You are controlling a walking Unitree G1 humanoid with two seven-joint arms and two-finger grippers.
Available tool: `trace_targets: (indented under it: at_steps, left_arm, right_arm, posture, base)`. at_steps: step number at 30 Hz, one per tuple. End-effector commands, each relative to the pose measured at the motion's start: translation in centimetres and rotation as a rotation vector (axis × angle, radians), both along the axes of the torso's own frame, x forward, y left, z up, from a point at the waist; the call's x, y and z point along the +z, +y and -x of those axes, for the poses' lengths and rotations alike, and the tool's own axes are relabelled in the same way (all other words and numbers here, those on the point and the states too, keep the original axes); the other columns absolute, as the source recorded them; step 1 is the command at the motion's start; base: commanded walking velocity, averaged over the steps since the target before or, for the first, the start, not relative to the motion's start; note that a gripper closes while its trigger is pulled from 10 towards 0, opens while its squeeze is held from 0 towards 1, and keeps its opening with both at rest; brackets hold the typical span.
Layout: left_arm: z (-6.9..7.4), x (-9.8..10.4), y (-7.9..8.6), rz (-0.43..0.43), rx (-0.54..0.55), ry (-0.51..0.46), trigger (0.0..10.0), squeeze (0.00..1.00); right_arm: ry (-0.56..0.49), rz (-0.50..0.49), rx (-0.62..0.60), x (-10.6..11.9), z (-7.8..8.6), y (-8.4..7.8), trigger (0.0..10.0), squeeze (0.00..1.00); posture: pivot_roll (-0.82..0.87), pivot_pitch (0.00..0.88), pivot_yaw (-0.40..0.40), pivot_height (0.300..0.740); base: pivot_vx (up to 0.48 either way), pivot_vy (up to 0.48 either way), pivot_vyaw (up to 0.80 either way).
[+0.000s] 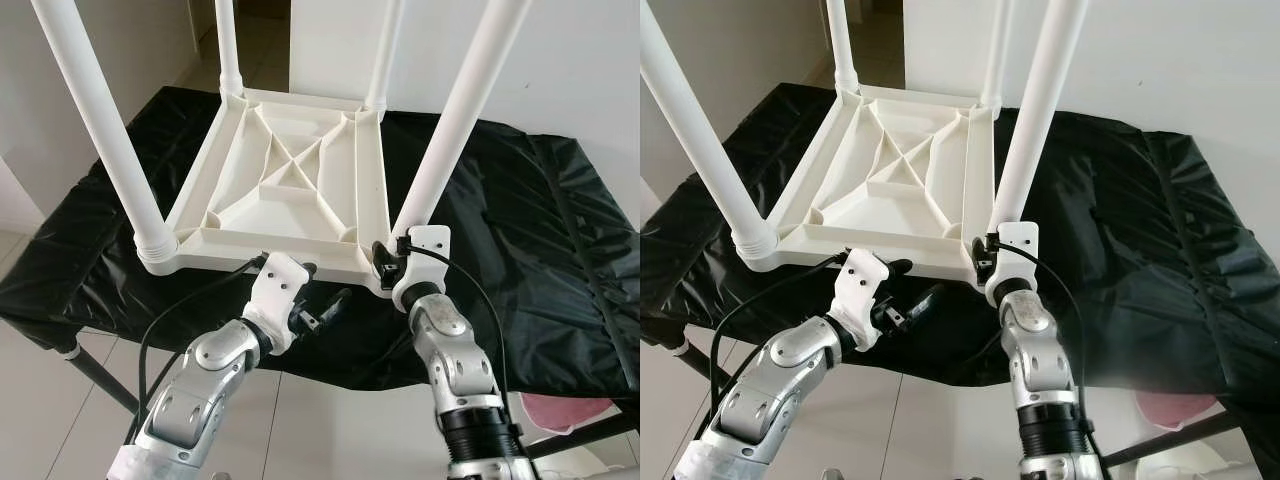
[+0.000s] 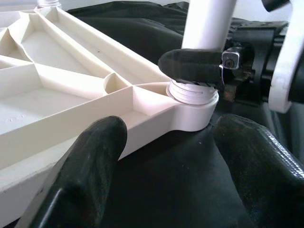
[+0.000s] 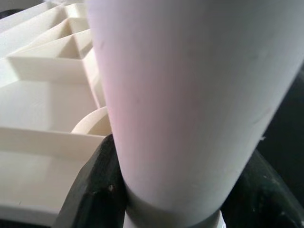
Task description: Building children table
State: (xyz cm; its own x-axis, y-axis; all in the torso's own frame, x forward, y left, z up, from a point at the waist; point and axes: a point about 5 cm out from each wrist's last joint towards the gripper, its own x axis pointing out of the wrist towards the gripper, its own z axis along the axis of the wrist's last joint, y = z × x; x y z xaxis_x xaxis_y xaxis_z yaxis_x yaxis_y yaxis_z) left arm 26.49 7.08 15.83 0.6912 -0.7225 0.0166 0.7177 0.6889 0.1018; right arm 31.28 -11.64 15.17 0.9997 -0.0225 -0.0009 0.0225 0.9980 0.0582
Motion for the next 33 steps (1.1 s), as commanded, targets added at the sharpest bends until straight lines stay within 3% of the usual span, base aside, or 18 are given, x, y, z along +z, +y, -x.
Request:
trace_targets:
  at_steps: [1, 7, 8, 9, 10, 22, 23, 25, 26, 33]
  left_arm:
    - [0.3, -0.6, -0.1, -0.009, -0.011, 0.019, 10.0, 0.0]
    - [0.3, -0.6, -0.2, -0.011, -0.015, 0.02, 10.0, 0.0]
    - [0.3, -0.6, -0.2, -0.011, -0.016, 0.019, 10.0, 0.0]
    - [0.3, -0.6, -0.2, -0.011, -0.016, 0.019, 10.0, 0.0]
    - [0.2, -0.6, -0.1, -0.012, -0.015, 0.017, 10.0, 0.0]
    - [0.2, -0.4, 0.1, 0.001, 0.004, 0.009, 10.0, 0.0]
    - [0.1, -0.2, 0.2, 0.004, 0.012, 0.0, 10.0, 0.0]
    - [0.1, -0.2, 0.2, 0.004, 0.012, 0.0, 10.0, 0.0]
    - [-0.1, -0.1, 0.5, 0.0, 0.024, -0.012, 10.0, 0.0]
    - [-2.4, 1.2, 3.0, -0.054, 0.083, -0.081, 10.0, 0.0]
  right_arm:
    - [0.071, -0.029, -0.04, -1.3, 0.6, 0.3, 10.0, 0.0]
    - [0.052, -0.017, -0.034, -0.8, 0.6, -0.1, 10.0, 0.0]
    - [0.041, -0.023, -0.019, -0.6, 0.6, -0.1, 10.0, 0.89]
    - [0.041, -0.023, -0.019, -0.6, 0.6, -0.1, 10.0, 0.89]
    - [0.033, -0.028, -0.01, -0.4, 0.6, -0.2, 10.0, 1.0]
    - [-0.031, -0.018, 0.023, 0.3, 1.0, -0.7, 10.0, 1.0]
    - [-0.054, -0.015, 0.039, 0.5, 1.4, -0.8, 10.0, 0.11]
    - [-0.054, -0.015, 0.039, 0.5, 1.4, -0.8, 10.0, 0.11]
    - [-0.078, -0.003, 0.052, 0.6, 1.8, -1.0, 10.0, 0.0]
    - [-0.076, -0.003, 0.063, -0.3, 3.7, -2.0, 10.0, 0.0]
  posture:
    - [0.01, 0.083, -0.052, 0.74]
    - [0.01, 0.083, -0.052, 0.74]
    - [0.0, 0.085, -0.046, 0.74]
    - [0.0, 0.085, -0.046, 0.74]
    - [0.0, 0.085, -0.045, 0.74]
    - [0.0, 0.09, -0.052, 0.74]
    - [0.0, 0.094, -0.052, 0.74]
    - [0.0, 0.094, -0.052, 0.74]
    - [0.0, 0.097, -0.051, 0.74]
    - [0.0, 0.104, -0.045, 0.74]
  base:
    - [0.0, 0.0, 0.0]
    - [0.0, 0.0, 0.0]
    - [0.0, 0.0, 0.0]
    - [0.0, 0.0, 0.0]
    - [0.0, 0.0, 0.0]
    - [0.0, 0.0, 0.0]
    - [0.0, 0.0, 0.0]
    - [0.0, 0.0, 0.0]
    - [0.0, 0.0, 0.0]
    - [0.0, 0.0, 0.0]
